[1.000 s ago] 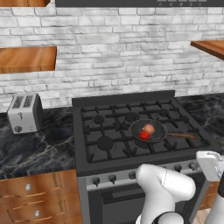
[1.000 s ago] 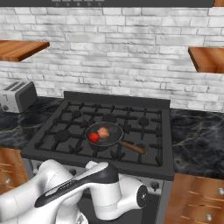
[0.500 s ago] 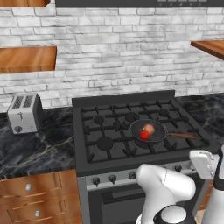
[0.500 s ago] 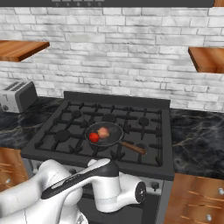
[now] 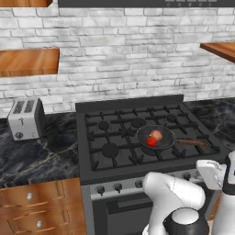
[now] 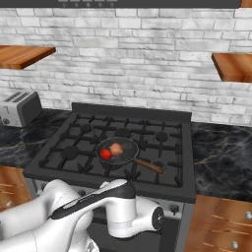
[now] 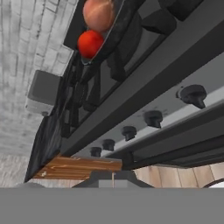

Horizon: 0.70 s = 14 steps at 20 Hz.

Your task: Place the pan on the front center burner on the stove. Then place the tomato and the onion in the pan and turn on the front center burner.

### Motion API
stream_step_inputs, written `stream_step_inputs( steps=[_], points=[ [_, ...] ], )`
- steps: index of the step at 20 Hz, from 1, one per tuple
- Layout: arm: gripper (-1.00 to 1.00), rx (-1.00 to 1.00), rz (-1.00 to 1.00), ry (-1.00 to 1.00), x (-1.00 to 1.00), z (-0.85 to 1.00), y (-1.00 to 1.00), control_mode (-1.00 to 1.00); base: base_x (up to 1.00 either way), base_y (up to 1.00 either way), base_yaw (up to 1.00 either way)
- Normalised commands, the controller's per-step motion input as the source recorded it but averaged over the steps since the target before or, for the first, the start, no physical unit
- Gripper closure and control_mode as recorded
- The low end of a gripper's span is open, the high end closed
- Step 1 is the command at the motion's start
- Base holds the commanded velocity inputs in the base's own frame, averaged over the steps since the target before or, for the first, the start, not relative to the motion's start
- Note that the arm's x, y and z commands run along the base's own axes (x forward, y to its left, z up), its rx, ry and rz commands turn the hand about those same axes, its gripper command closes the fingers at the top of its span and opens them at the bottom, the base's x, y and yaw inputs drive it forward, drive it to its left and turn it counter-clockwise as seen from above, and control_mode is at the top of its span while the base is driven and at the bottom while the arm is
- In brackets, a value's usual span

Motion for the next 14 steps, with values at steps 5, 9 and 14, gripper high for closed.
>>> stream_step_inputs(
  steps=[5,9,14],
  points=[
    [1.00,0.00,0.00,0.00,0.18,-0.20,0.03,-1.00,0.00,0.00,0.00],
    [1.00,0.00,0.00,0.01,0.20,-0.23,0.08,-1.00,0.00,0.00,0.00],
    [1.00,0.00,0.00,0.02,0.11,-0.24,0.05,-1.00,0.00,0.00,0.00]
  ],
)
